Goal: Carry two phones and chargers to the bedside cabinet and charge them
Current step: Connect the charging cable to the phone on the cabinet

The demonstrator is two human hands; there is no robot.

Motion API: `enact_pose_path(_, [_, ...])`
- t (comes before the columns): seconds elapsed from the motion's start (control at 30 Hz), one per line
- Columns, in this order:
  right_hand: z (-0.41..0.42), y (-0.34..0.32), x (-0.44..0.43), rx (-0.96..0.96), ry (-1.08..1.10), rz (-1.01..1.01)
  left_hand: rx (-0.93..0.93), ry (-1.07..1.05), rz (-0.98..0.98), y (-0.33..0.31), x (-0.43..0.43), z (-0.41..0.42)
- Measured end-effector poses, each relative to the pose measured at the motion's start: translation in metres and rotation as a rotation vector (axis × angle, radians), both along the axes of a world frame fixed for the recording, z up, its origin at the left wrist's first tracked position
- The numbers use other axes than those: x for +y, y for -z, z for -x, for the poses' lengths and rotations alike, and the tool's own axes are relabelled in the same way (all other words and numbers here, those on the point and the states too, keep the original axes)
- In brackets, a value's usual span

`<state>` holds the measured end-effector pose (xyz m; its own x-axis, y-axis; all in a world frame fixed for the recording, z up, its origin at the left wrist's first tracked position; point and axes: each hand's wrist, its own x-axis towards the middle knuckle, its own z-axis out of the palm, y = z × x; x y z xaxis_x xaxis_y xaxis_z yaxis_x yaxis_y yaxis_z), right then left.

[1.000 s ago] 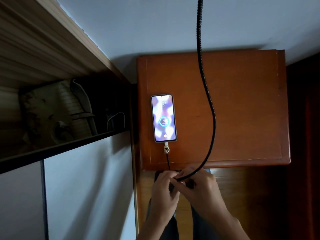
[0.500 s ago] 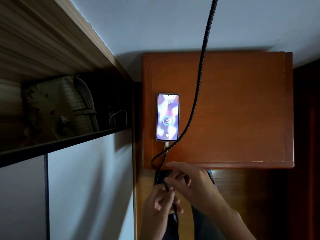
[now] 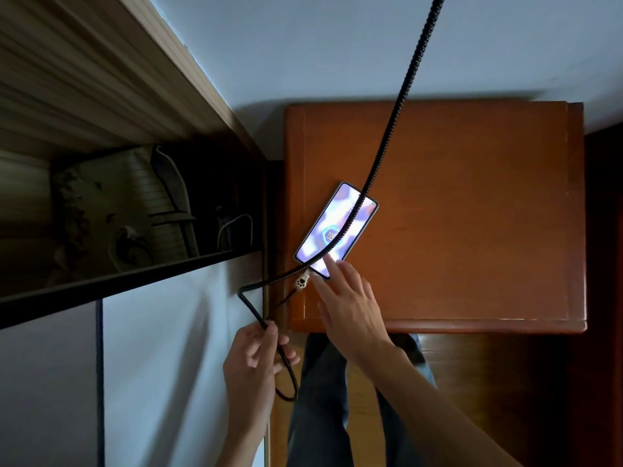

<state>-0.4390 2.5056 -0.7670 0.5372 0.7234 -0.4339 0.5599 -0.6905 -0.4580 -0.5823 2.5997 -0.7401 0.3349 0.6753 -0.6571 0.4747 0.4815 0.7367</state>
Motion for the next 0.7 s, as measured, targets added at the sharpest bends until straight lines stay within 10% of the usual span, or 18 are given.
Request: enact_pose_path(0.7, [-0.012, -0.006, -0.035, 0.025, 0.323, 0.059, 0.290, 0.040, -0.363, 0.047, 0.043, -0.013])
